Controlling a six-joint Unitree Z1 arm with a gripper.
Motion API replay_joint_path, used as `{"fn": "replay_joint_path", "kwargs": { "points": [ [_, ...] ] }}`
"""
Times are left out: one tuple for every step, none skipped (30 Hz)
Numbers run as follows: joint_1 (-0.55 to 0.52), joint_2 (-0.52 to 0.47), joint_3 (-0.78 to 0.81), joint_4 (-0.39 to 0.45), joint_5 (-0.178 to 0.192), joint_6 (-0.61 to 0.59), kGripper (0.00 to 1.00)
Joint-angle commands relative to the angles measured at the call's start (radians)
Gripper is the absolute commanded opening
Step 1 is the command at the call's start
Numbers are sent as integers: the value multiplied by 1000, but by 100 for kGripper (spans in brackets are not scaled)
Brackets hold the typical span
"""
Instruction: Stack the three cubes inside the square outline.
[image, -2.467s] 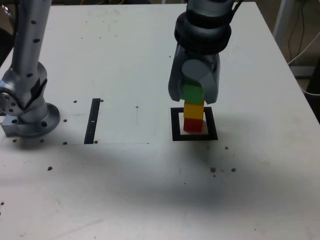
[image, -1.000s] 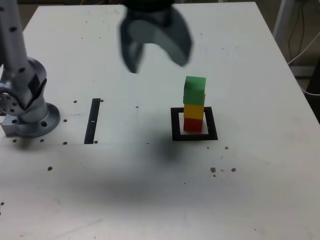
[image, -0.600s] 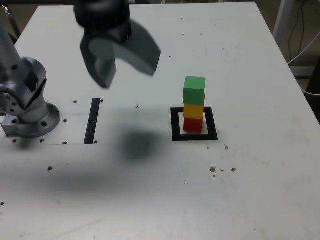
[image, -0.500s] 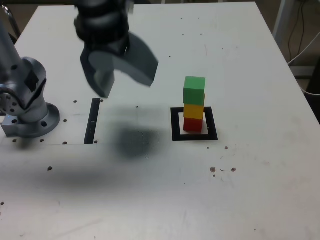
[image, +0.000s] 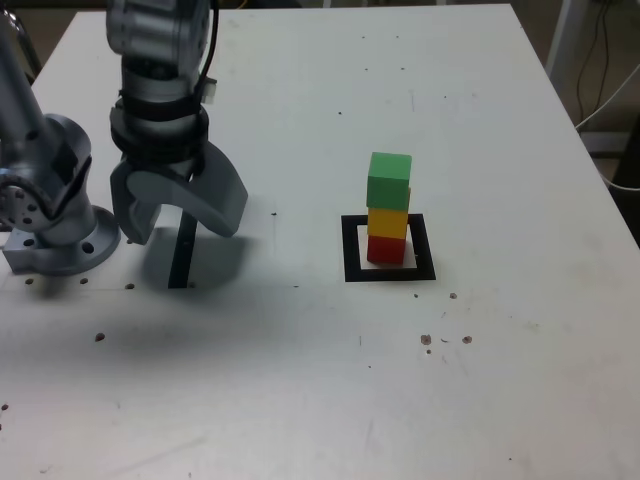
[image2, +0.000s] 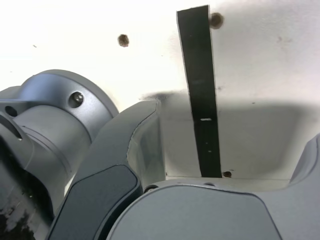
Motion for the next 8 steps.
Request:
{"fn": "replay_joint_path", "kwargs": {
  "points": [
    [2, -7, 1, 2, 0, -2, 100],
    [2, -12, -2, 5, -1, -2, 100],
    [2, -15, -4, 8, -2, -2, 100],
    [2, -18, -6, 12, -2, -2, 100],
    [2, -20, -8, 17, -2, -2, 100],
    [2, -21, -8, 21, -3, -2, 100],
    [2, -22, -8, 25, -3, -2, 100],
    [2, -22, -8, 27, -3, -2, 100]
  ]
}}
